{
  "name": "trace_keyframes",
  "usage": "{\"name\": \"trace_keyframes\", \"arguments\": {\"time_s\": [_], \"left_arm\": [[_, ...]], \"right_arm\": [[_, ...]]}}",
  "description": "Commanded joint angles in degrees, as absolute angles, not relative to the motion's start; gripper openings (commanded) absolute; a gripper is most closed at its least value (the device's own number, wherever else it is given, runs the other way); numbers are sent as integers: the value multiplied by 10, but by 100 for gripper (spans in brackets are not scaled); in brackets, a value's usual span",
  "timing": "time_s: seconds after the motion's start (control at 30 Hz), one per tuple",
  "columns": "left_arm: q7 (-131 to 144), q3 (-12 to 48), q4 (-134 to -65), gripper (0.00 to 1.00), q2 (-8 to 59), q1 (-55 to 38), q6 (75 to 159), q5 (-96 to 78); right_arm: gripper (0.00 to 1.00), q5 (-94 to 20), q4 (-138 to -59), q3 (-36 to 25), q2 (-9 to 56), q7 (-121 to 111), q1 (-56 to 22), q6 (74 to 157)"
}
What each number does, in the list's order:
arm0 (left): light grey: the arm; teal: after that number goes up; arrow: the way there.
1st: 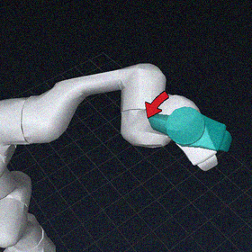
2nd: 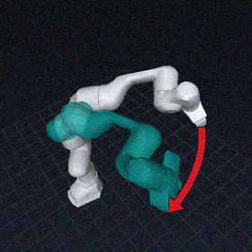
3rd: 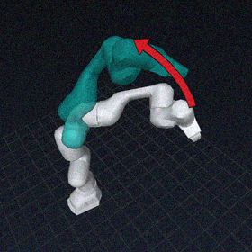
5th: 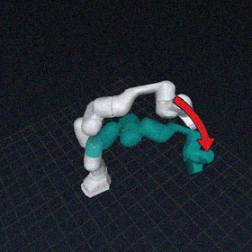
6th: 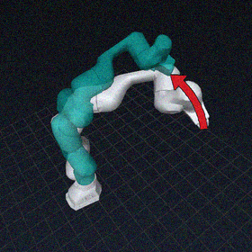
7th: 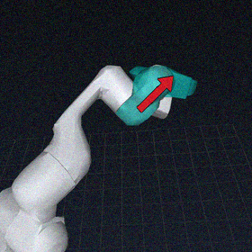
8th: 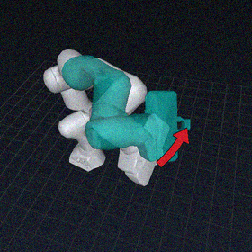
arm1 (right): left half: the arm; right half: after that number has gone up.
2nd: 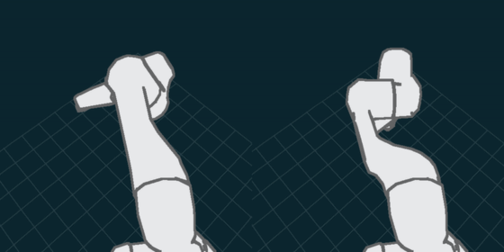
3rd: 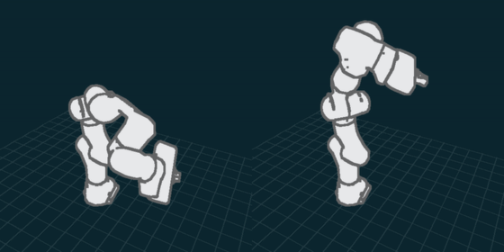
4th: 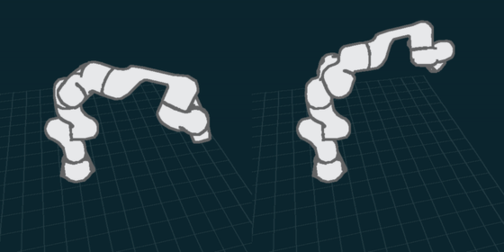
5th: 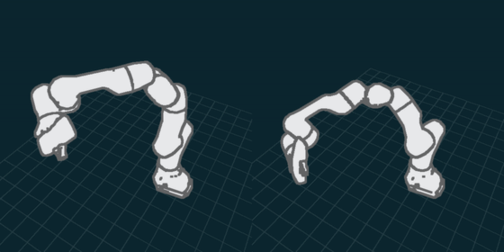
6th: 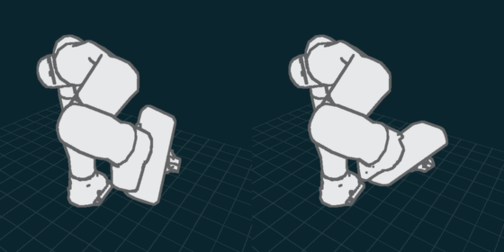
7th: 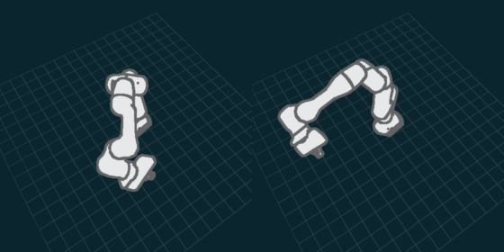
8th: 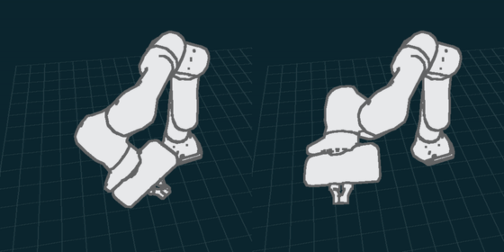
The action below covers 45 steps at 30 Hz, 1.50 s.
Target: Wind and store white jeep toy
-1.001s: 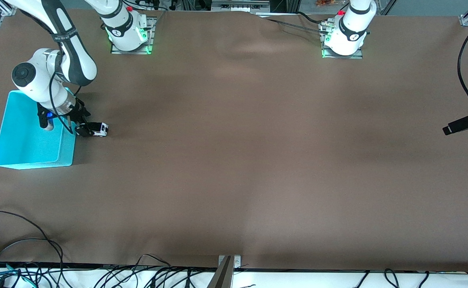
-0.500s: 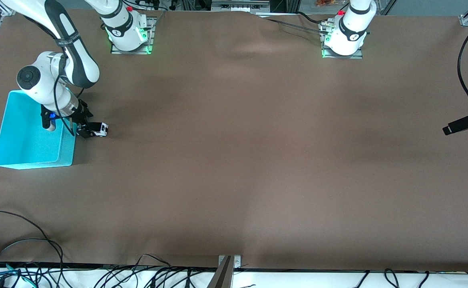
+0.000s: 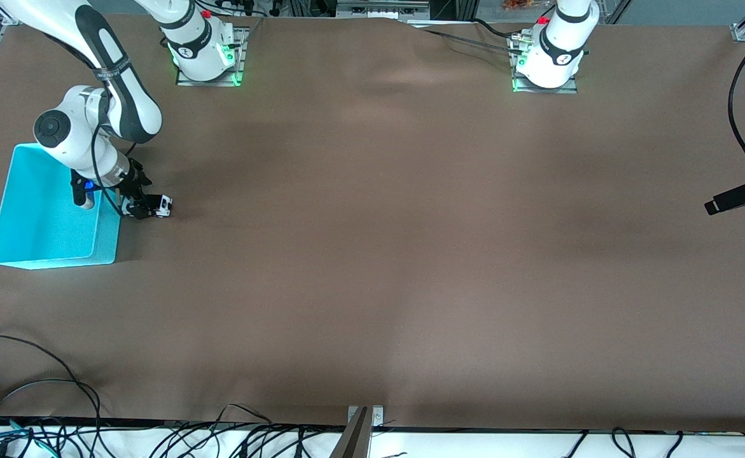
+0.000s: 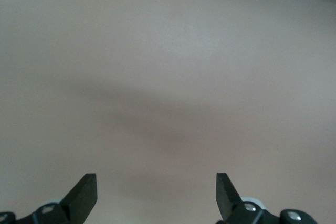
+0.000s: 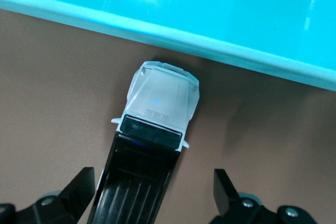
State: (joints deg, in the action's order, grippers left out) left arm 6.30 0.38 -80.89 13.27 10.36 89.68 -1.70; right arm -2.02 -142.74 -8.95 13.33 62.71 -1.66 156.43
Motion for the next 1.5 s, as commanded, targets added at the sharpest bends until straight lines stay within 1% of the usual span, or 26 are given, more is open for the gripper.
{"name": "trace_keyframes", "arguments": {"time_s": [0.0,0.37,0.4,0.43,0.47,0.5,0.53,0.57,0.6,0.67,0.9,1.13,1.3,1.47], "left_arm": [[55,5,-813,100,128,105,892,-30],[55,5,-813,100,128,105,892,-30],[55,5,-813,100,128,105,892,-30],[55,5,-813,100,128,105,892,-30],[55,5,-813,100,128,105,892,-30],[55,5,-813,100,128,105,892,-30],[55,5,-813,100,127,105,892,-30],[55,5,-813,100,128,105,892,-30],[55,5,-813,100,128,105,892,-30],[57,5,-813,100,128,105,892,-30],[57,5,-813,100,128,105,892,-30],[57,5,-813,100,128,105,892,-30],[57,5,-813,100,128,105,892,-30],[57,5,-813,100,128,105,892,-30]], "right_arm": [[100,-22,-1434,-91,143,635,-18,1578],[100,-22,-1433,-92,144,635,-18,1578],[97,-22,-1433,-92,144,635,-18,1578],[76,-22,-1433,-93,144,635,-18,1578],[61,-22,-1433,-95,144,635,-18,1578],[50,-22,-1433,-96,144,634,-18,1578],[35,-22,-1433,-96,143,634,-18,1578],[22,-22,-1433,-96,142,634,-18,1577],[14,-21,-1433,-96,142,634,-18,1577],[1,-21,-1433,-97,141,634,-18,1577],[0,-21,-1433,-96,134,635,-18,1576],[0,-23,-1433,-91,107,659,-18,1559],[0,-23,-1430,-55,82,707,-18,1534],[0,-22,-1415,-12,59,735,-18,1486]]}}
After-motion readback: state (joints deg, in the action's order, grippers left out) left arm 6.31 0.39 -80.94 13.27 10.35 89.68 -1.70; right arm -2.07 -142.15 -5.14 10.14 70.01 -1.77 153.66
